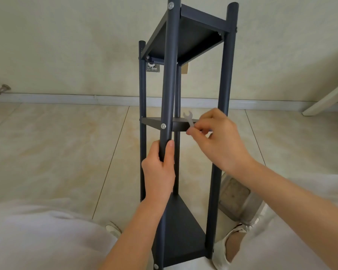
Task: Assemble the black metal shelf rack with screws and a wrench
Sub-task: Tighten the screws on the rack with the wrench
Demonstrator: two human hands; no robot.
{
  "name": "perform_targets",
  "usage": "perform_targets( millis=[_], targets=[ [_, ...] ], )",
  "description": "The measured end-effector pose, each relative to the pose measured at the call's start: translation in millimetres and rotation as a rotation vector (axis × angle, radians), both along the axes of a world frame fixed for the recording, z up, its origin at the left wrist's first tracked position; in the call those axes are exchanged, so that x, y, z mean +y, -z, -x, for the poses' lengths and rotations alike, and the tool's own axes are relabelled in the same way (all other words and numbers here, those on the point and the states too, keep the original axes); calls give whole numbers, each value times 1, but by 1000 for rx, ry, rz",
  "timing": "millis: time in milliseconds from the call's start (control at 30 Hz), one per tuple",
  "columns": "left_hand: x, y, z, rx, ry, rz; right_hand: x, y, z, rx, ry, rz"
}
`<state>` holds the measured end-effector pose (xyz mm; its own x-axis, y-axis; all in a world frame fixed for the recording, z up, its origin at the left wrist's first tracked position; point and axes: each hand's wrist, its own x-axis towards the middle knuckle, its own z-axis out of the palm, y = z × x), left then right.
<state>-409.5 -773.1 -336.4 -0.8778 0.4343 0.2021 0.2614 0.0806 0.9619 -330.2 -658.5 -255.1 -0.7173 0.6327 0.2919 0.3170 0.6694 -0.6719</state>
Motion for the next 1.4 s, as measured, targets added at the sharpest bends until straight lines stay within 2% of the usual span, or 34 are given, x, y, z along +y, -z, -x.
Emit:
perform_targets(
  millis=[133, 267, 367, 600, 733, 1000, 1400],
  targets=[
    [1, -2, 2, 23, -32, -29, -27, 30, -7, -12, 42, 16],
    [-1, -3, 4, 22, -53, -36, -40, 50, -5, -55, 60, 132],
    [-3, -5, 7, -3, -42, -48, -39, 51, 5, -42, 37, 231],
    [-4, -3, 13, -19, -41, -31, -32, 47, 32, -58, -5, 322],
    [-5, -2, 13, -21, -36, -21, -30, 44, 40, 10, -9, 393],
    [-11, -5, 14, -14, -43, -20, -31, 43, 41, 48, -3, 413],
    [-18, -8, 16, -11, -29, -27, -29, 49, 49, 39, -69, 320]
  ],
)
